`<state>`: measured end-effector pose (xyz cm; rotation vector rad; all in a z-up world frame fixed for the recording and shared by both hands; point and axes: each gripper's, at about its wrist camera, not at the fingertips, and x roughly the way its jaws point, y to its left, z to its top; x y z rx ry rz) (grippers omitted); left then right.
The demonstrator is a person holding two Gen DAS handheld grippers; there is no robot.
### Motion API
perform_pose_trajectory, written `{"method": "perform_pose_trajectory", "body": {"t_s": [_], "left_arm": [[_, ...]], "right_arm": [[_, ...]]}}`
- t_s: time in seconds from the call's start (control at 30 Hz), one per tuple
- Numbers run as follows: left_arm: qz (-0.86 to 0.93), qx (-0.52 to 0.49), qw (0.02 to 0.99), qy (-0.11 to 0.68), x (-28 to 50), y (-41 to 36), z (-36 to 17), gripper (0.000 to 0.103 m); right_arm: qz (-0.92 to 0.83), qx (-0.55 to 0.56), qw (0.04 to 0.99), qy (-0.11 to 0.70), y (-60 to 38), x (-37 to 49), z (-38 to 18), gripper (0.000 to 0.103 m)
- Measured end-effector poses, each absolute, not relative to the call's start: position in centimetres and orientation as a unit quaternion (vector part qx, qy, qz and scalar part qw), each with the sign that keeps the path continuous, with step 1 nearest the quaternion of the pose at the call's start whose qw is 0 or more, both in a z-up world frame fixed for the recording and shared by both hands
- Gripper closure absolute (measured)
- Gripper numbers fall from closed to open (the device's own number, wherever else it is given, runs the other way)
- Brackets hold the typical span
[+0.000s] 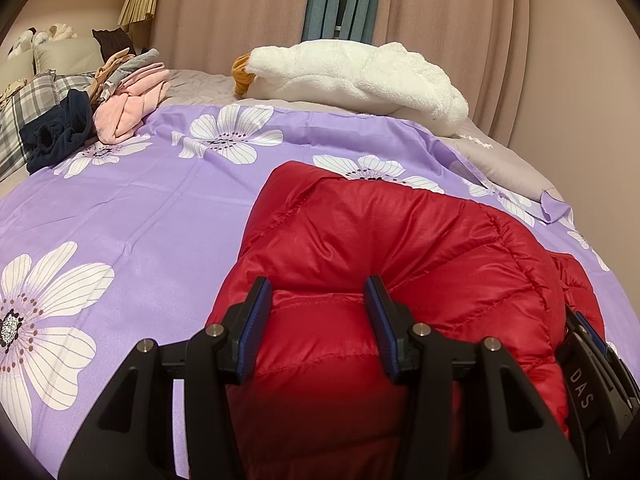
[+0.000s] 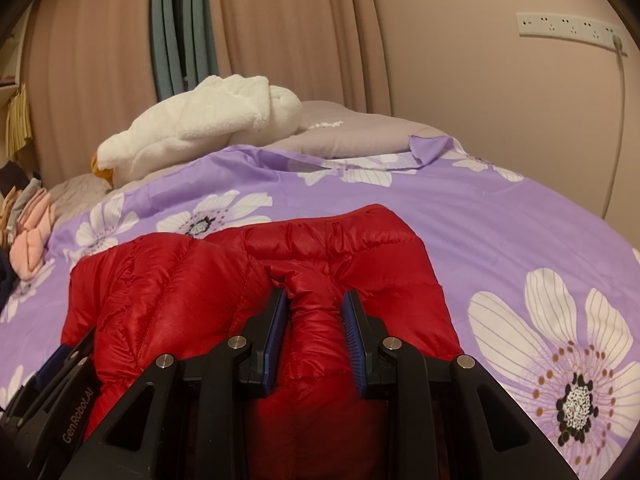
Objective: Fold large clothes
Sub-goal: 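Grasp the red jacket bundle with both grippers and lift it, rolling the tools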
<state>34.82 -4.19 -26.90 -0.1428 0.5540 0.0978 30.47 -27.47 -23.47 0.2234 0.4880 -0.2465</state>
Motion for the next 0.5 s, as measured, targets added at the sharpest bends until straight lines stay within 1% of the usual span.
{"method": "perform_pose_trajectory", "body": {"t_s": [0.23, 0.27, 0.3, 0.33, 0.4, 0.43, 0.47, 0.5], "left_arm": [[0.044, -0.075, 0.957, 0.277, 35.0, -4.1, -27.0, 0.053], [0.041, -0.082, 0.955, 0.282, 35.0, -3.9, -26.9, 0.051], [0.038, -0.092, 0.953, 0.287, 35.0, -3.6, -26.8, 0.046], [0.037, -0.1, 0.95, 0.295, 35.0, -3.3, -26.7, 0.043], [0.018, -0.116, 0.939, 0.324, 35.3, -2.2, -26.3, 0.032], [0.004, -0.126, 0.929, 0.347, 35.6, -1.5, -26.0, 0.029], [-0.007, -0.136, 0.922, 0.362, 35.7, -0.9, -25.8, 0.023], [-0.028, -0.155, 0.911, 0.381, 35.7, 0.1, -25.5, 0.023]], "right_arm": [[-0.121, 0.111, 0.956, 0.241, -27.5, 30.5, -23.5, 0.075], [-0.12, 0.112, 0.956, 0.242, -27.5, 30.4, -23.5, 0.074], [-0.117, 0.118, 0.955, 0.246, -27.6, 30.4, -23.3, 0.071], [-0.114, 0.125, 0.953, 0.251, -27.8, 30.4, -23.2, 0.063], [-0.102, 0.147, 0.943, 0.28, -28.7, 30.5, -22.8, 0.052], [-0.086, 0.158, 0.938, 0.296, -29.3, 30.5, -22.5, 0.048], [-0.076, 0.165, 0.935, 0.306, -29.6, 30.3, -22.3, 0.045], [-0.063, 0.175, 0.929, 0.32, -30.2, 30.1, -22.0, 0.04]]}}
